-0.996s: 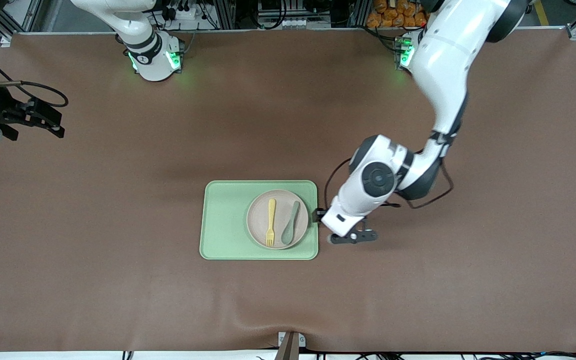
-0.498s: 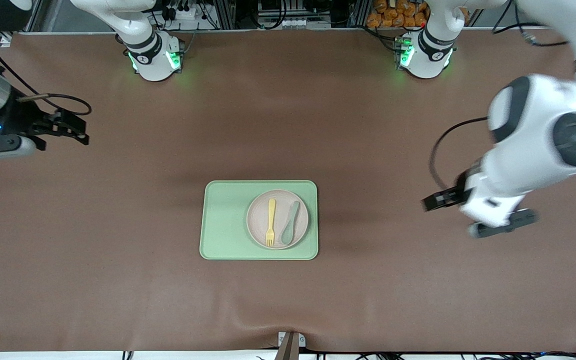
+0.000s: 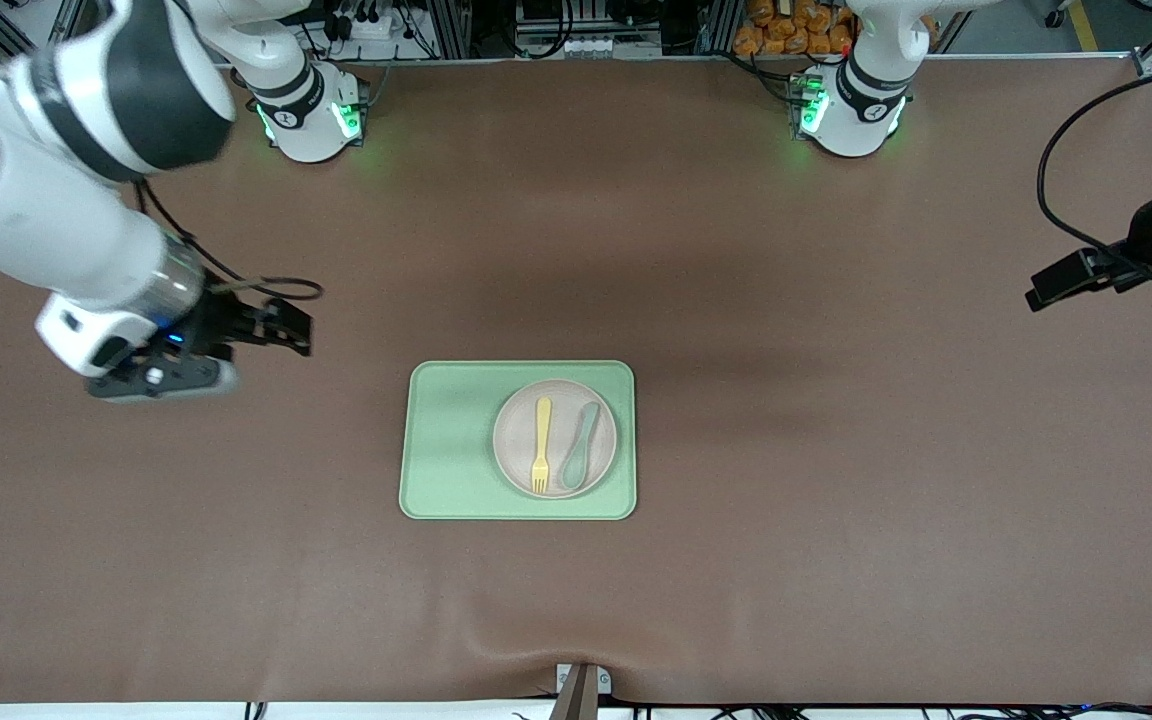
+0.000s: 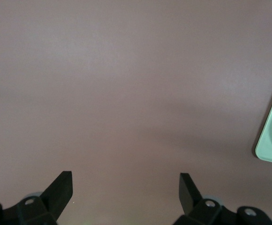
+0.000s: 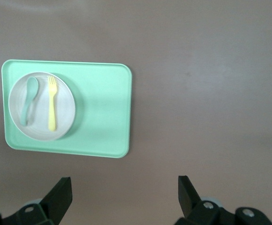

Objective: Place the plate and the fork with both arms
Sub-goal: 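Withdraw the left gripper while the right gripper reaches toward the tray, then lower the right gripper over the plate and grasp the yellow fork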

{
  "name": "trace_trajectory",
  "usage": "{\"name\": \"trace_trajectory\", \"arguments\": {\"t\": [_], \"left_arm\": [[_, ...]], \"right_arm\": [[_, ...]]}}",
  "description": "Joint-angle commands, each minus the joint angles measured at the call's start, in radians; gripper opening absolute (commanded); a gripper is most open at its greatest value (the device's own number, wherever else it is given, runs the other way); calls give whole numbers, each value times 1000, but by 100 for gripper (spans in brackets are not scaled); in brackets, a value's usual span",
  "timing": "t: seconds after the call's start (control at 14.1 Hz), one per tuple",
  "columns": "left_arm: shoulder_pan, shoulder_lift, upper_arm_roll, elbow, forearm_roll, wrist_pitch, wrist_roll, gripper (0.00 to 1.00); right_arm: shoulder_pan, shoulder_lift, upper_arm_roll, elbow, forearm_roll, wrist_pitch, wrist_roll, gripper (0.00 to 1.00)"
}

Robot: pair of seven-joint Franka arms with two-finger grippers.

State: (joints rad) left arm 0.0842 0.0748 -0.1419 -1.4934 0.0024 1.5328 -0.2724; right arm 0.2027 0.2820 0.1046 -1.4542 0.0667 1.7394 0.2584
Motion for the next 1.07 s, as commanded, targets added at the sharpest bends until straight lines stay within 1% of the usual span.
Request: {"name": "trace_trajectory", "arguments": {"t": [0.0,0.07,0.21,0.28,0.43,0.57,0.64,0.78,0.85,1.0], "left_arm": [[-1,-39,-22,-48,10,15,5,100],[2,-39,-22,-47,2,15,5,100],[3,-44,-24,-47,-10,15,8,100],[3,-47,-24,-48,-21,14,7,100],[2,-55,-24,-50,-22,12,8,100],[5,-53,-24,-51,-25,10,47,100],[5,-52,-22,-53,-25,9,59,100],[5,-49,-22,-54,-25,-3,59,100],[5,-49,-22,-57,-25,-3,59,100],[3,-44,-22,-54,-25,-2,59,100]], "right_arm": [[73,156,-11,165,2,-11,140,100],[108,219,-14,225,-10,-9,207,100],[180,363,-17,381,-77,-6,312,100],[204,411,-17,429,-94,9,356,100],[237,468,-17,436,-96,104,395,100],[265,534,-28,443,-97,176,404,100],[292,560,-43,443,-110,196,416,100],[343,609,-83,443,-120,258,418,93],[368,637,-97,443,-122,276,420,88],[408,672,-126,443,-122,313,418,84]]}}
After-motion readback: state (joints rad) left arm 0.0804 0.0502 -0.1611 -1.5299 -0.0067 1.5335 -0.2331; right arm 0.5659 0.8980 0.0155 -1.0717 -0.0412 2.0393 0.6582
